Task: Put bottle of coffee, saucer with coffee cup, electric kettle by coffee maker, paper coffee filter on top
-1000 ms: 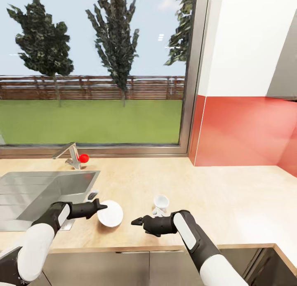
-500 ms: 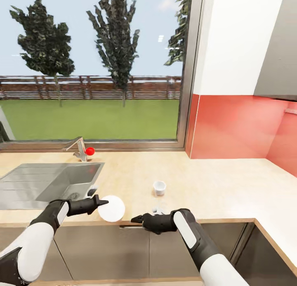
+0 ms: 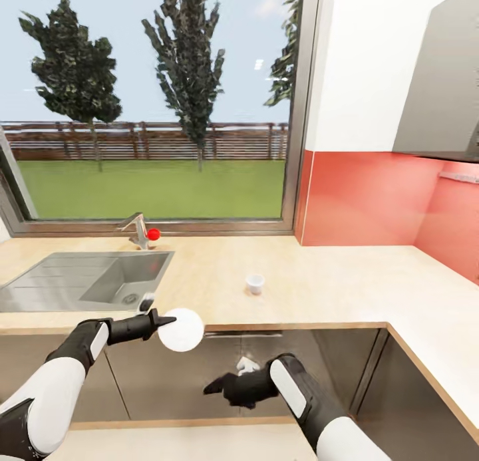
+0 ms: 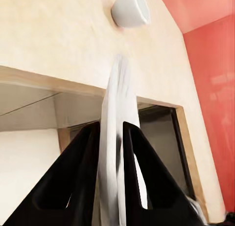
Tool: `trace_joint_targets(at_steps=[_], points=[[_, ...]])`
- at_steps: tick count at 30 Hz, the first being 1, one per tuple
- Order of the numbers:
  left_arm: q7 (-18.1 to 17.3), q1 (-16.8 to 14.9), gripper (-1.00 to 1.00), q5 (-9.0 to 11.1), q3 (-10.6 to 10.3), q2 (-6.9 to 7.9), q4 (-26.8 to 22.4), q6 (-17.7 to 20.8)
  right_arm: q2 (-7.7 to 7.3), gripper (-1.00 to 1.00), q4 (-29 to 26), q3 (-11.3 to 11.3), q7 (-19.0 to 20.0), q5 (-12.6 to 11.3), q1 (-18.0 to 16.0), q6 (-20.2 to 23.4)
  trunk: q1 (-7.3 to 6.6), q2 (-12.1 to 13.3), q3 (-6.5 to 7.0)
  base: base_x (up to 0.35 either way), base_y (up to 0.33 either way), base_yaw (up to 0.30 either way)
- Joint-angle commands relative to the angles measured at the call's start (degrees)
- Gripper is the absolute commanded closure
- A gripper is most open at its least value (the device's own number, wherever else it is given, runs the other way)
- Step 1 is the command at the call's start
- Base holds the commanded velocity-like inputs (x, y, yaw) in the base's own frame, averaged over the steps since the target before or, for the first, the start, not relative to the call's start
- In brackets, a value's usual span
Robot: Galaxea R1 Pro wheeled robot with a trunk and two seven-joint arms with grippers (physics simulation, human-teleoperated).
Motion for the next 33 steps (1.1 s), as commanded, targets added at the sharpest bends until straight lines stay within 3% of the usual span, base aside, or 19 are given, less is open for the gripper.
trace_joint_targets(at_steps=[1, 2, 4, 6, 7, 8, 10, 12, 14, 22, 28, 33], points=[[-0.35, -0.04, 1.00, -0.67, 0.46, -0.04, -0.03, 0.27, 0.00, -1.00, 1.56, 0.11, 0.54, 0.49, -0.03, 0.13, -0.01, -0.05, -0.02, -0.256, 0.000, 0.000], [-0.61, 0.03, 1.00, -0.67, 0.43, -0.04, -0.02, 0.34, -0.33, -1.00, 8.75, 0.23, 0.47, 2.49, -0.03, -3.27, -0.01, -0.05, -0.02, -0.121, 0.000, 0.000], [-2.13, 0.21, 1.00, -0.67, 0.30, -0.04, -0.02, 0.39, -1.53, -1.00, 18.12, 0.27, 0.27, 6.69, -0.03, -11.65, -0.01, -0.05, -0.02, -0.063, 0.000, 0.000], [-8.03, 0.65, 1.00, -0.81, -0.17, 1.13, -0.01, 0.46, -6.26, -1.00, 35.26, 0.26, 0.10, 15.87, 0.05, -35.52, -0.01, -0.05, -0.02, -0.013, 0.000, 0.000], [-8.56, 0.69, 1.00, -0.79, -0.13, 1.81, 0.01, 0.48, -6.90, -1.00, 36.33, 0.28, 0.04, 16.48, 0.25, -38.34, -0.01, -0.05, -0.02, -0.003, 0.000, 0.000], [-9.24, 0.73, 1.00, -0.74, 0.22, 3.87, 0.07, 0.50, -8.16, -1.00, 37.60, 0.28, -0.33, 17.28, 2.26, -42.07, -0.01, -0.05, -0.02, -0.001, 0.000, 0.000], [-9.48, 0.79, 1.00, -0.66, 0.36, 5.65, 0.11, 0.50, -8.63, -1.00, 37.96, 0.29, -2.15, 17.51, 4.20, -43.20, -0.01, -0.05, -0.02, 0.000, 0.000, 0.000], [-9.62, 0.83, 1.00, -0.60, 0.43, 7.53, 0.13, 0.51, -8.80, -1.00, 38.13, 0.30, -7.69, 17.57, 6.49, -43.89, -0.01, -0.05, -0.02, 0.000, 0.000, 0.000], [-9.65, 0.89, 1.00, -0.64, 0.42, 8.04, 0.13, 0.51, -8.69, -1.00, 38.17, 0.29, -10.75, 17.49, 7.49, -44.00, -0.01, -0.05, -0.02, 0.000, 0.000, 0.000], [-10.87, 0.96, 1.00, -0.69, 0.42, 8.39, 0.14, 0.51, -7.35, -1.00, 38.15, 0.29, -12.63, 17.41, 14.38, -44.48, -0.01, -0.05, -0.28, 0.000, 0.000, 0.078], [-10.90, 0.73, 1.00, -0.75, 0.54, 8.55, -0.59, 3.97, -6.91, -1.00, 38.10, 0.30, -12.64, 17.32, 14.73, -44.68, -0.01, -0.05, -0.63, 0.000, 0.000, 0.215], [-10.90, 0.83, 1.00, -0.91, 0.84, 8.76, -5.21, 4.90, -6.84, -1.00, 38.04, 0.30, -12.64, 17.24, 14.74, -44.79, -0.01, -0.05, -0.92, 0.000, 0.000, 0.220]])
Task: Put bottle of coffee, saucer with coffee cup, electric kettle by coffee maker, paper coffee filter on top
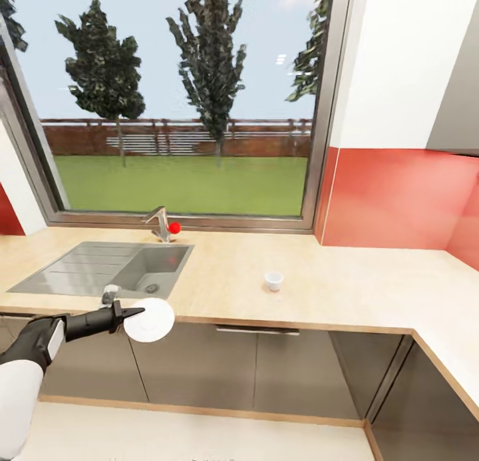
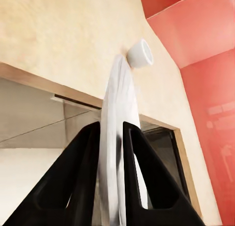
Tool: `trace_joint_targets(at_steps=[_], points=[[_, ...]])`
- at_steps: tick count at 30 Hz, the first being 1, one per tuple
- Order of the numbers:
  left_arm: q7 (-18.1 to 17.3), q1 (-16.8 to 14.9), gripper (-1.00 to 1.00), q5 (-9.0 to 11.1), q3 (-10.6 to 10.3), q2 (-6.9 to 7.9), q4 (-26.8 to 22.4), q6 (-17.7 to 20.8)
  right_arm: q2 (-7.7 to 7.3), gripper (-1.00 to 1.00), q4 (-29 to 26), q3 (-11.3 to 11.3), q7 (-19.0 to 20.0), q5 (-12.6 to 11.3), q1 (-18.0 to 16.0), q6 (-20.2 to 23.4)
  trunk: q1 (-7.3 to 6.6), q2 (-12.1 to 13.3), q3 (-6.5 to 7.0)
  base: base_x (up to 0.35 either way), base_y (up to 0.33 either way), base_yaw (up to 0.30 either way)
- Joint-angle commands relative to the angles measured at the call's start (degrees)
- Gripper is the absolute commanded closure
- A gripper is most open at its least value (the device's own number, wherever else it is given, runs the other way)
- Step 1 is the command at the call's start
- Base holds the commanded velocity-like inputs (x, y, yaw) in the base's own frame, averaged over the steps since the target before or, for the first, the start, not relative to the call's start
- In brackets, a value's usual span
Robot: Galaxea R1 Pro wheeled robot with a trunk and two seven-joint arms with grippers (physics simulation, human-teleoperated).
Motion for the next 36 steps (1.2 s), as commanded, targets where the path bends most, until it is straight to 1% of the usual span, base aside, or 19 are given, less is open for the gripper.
trace_joint_targets(at_steps=[1, 2, 3, 4, 5, 6, 7, 8, 9, 10, 11, 13, 18, 26, 36], points=[[-0.34, -0.03, 1.00, -0.67, 0.98, 0.14, -0.66, 0.39, -0.01, -1.00, -0.09, 0.49, -0.03, -0.50, -0.02, 0.16, 0.03, -0.09, -0.15, 0.000, 0.000, 0.220], [-0.33, -0.01, 1.00, -0.65, 1.97, 0.35, -1.09, 0.38, -0.01, -1.00, -0.09, 0.49, -0.03, -0.50, -0.02, -0.28, 0.03, -0.09, -0.21, 0.000, 0.000, 0.220], [-0.33, 0.05, 1.00, -0.58, 5.16, 0.68, -1.75, 0.27, -0.01, -1.00, -0.09, 0.46, -0.03, -0.47, -0.02, -2.38, 0.03, -0.09, -0.27, 0.000, 0.000, 0.220], [-0.33, 0.08, 1.00, -0.56, 6.32, 0.88, -1.87, 0.22, -0.01, -1.00, -0.09, 0.47, -0.03, -0.45, -0.02, -3.24, 0.03, -0.09, -0.32, 0.000, 0.000, 0.220], [-0.51, 0.13, 1.00, -0.51, 7.69, 1.43, -1.98, 0.13, -0.01, -1.00, -0.09, 0.46, -0.03, -0.44, -0.02, -4.16, 0.03, -0.09, -0.38, 0.000, 0.000, 0.220], [-1.32, 0.19, 1.00, -0.55, 8.53, 2.24, -2.03, 0.02, -0.01, -1.00, -0.09, 0.43, -0.03, -0.43, -0.02, -4.65, 0.03, -0.09, -0.44, 0.000, 0.000, 0.220], [-2.26, 0.36, 1.00, -0.64, 8.88, 2.86, -2.02, -0.05, -0.01, -1.00, -0.09, 0.42, -0.03, -0.43, -0.02, -4.83, 0.03, -0.09, -0.50, 0.000, 0.000, 0.220], [-4.23, 1.52, 1.00, -0.61, 9.47, 3.99, -2.04, -0.15, -0.01, -1.00, -0.09, 0.41, -0.05, -0.43, -0.02, -5.02, 0.03, -0.09, -0.56, 0.000, 0.000, 0.220], [-5.62, 2.56, 1.00, -0.55, 10.06, 4.72, -2.07, -0.19, -0.01, -1.00, -0.09, 0.44, -0.06, -0.39, -0.02, -5.10, 0.03, -0.09, -0.62, 0.000, 0.000, 0.220], [-7.10, 3.48, 1.00, -0.53, 10.75, 5.33, -2.11, -0.23, -0.01, -1.00, -0.09, 0.45, -0.07, -0.37, -0.02, -5.15, 0.03, -0.09, -0.68, 0.000, 0.000, 0.220], [-9.31, 4.47, 1.00, -0.58, 11.79, 5.92, -2.14, -0.30, -0.01, -1.00, -0.09, 0.47, -0.08, -0.35, -0.02, -5.20, 0.03, -0.09, -0.73, 0.000, 0.000, 0.220], [-12.11, 5.43, 1.00, -0.61, 12.97, 6.35, -2.41, -0.40, -0.01, -1.00, -0.09, 0.48, -0.10, -0.34, -0.02, -5.23, 0.03, -0.09, -0.85, 0.000, 0.000, 0.220], [-13.25, 5.82, 1.00, -0.58, 13.26, 6.31, -3.12, -0.50, -0.02, -1.00, -0.09, 0.49, -0.09, -0.34, -0.02, -5.24, 0.03, -0.09, -1.14, 0.000, 0.000, 0.220], [-13.42, 5.92, 1.00, -0.54, 13.36, 6.36, -3.22, -0.52, -0.09, -1.00, -0.09, 0.40, -0.19, -0.33, -0.02, -5.24, 0.03, -0.09, -1.58, 0.000, 0.000, 0.215], [-13.34, 5.91, 1.00, -0.54, 13.19, 6.18, -3.22, -0.53, -0.32, -1.00, -0.09, 0.40, -0.16, -0.31, -0.02, -5.66, 0.03, -0.09, -1.63, 0.000, 0.000, 0.020]])
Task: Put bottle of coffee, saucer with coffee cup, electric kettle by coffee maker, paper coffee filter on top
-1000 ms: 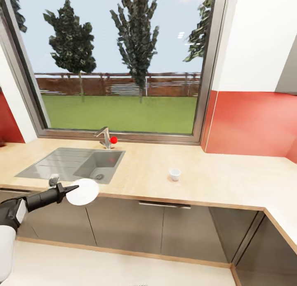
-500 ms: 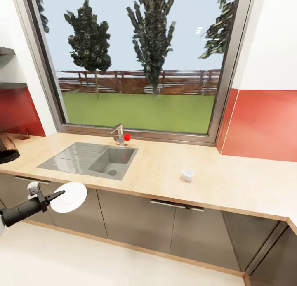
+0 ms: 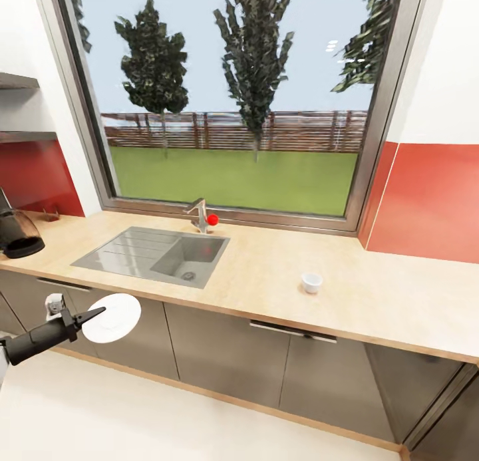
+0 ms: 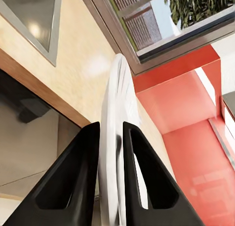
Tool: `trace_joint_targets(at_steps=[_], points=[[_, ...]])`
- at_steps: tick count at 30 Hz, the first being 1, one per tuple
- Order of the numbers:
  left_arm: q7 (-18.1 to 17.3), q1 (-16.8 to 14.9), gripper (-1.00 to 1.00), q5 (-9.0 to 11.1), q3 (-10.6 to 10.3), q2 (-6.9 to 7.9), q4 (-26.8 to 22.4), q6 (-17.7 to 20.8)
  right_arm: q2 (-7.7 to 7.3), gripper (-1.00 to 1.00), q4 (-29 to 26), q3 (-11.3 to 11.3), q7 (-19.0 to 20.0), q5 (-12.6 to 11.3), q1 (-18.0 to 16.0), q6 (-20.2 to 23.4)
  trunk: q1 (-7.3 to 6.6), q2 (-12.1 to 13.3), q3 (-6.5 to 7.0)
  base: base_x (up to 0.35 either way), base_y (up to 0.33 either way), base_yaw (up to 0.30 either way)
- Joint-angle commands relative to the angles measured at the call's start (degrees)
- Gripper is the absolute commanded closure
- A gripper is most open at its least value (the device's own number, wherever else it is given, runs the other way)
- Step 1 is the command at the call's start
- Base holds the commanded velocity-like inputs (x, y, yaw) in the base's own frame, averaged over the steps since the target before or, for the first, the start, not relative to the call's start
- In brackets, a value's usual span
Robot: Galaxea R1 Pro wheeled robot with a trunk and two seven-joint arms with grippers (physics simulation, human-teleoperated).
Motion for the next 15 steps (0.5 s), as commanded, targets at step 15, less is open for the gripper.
trace_joint_targets(at_steps=[15], points=[[-0.23, -0.08, 1.00, -0.71, 0.31, -0.04, 0.06, 0.33, -0.26, -1.00, -0.08, 0.48, -0.26, -0.43, -0.03, -0.29, 0.04, -0.13, -0.13, 0.000, 0.000, 0.059]])
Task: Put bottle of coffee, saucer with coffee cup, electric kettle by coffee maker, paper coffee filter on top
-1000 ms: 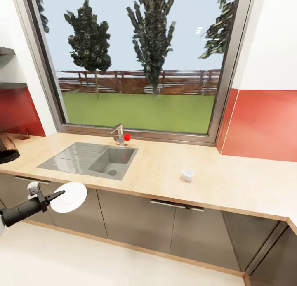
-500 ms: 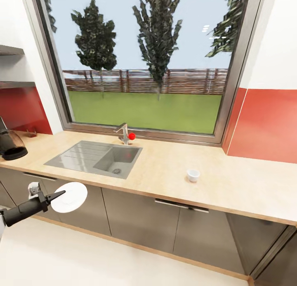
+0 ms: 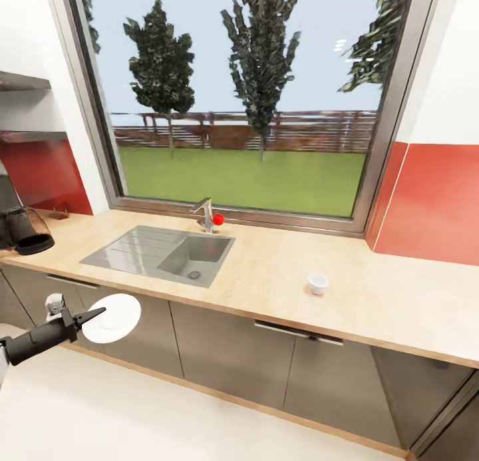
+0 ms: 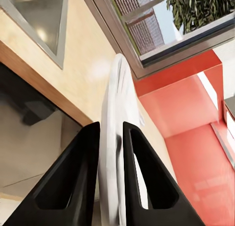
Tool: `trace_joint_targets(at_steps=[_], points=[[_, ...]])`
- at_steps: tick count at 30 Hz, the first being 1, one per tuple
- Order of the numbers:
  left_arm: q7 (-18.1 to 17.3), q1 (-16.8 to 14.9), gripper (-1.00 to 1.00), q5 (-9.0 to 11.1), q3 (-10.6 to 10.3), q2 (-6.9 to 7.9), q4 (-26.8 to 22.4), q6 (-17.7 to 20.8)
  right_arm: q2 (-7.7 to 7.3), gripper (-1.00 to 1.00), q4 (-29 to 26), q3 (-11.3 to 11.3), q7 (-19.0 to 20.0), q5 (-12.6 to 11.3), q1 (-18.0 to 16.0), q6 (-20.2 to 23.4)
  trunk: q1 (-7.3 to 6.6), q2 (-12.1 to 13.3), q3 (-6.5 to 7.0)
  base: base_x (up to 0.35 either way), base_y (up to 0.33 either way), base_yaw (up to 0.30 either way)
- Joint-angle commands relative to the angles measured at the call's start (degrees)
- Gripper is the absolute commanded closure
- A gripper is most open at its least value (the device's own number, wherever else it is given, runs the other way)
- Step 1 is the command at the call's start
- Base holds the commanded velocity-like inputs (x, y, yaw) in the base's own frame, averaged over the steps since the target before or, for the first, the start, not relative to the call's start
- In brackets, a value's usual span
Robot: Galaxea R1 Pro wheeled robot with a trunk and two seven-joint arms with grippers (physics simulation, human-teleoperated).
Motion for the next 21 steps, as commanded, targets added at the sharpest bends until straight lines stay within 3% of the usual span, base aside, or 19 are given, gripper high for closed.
trace_joint_targets(at_steps=[1, 12, 21], points=[[-0.31, -0.10, 1.00, -0.63, 0.32, -0.04, -0.02, 0.41, 0.00, -1.00, -0.10, 0.52, -0.07, -0.48, -0.03, 0.28, 0.04, -0.13, -0.13, 0.000, 0.000, 0.261], [-0.31, -0.12, 1.00, -0.63, 0.40, 0.04, -0.02, 0.42, 0.03, -1.00, -0.06, 0.58, -0.08, -0.34, -0.03, 0.02, 0.04, -0.13, -0.13, 0.028, 0.000, 0.277], [-0.36, -0.10, 1.00, -0.63, 0.44, 0.06, -0.02, 0.42, 0.03, -1.00, -0.01, 0.58, -0.08, -0.28, -0.03, 0.02, 0.04, -0.13, -0.13, 0.285, 0.023, 0.280]])
